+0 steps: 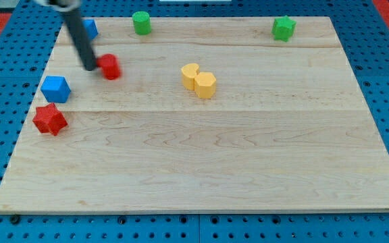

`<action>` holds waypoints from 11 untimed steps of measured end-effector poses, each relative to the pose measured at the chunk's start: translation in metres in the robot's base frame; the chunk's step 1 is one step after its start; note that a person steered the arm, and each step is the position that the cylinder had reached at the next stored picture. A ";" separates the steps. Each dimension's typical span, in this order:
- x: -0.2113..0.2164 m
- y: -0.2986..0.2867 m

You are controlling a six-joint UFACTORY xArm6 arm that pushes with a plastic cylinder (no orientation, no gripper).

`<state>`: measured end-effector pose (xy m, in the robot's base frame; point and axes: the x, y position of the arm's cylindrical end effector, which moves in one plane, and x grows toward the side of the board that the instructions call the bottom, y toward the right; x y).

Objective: Push the red star into the blue cube

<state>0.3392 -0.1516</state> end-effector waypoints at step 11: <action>0.095 -0.098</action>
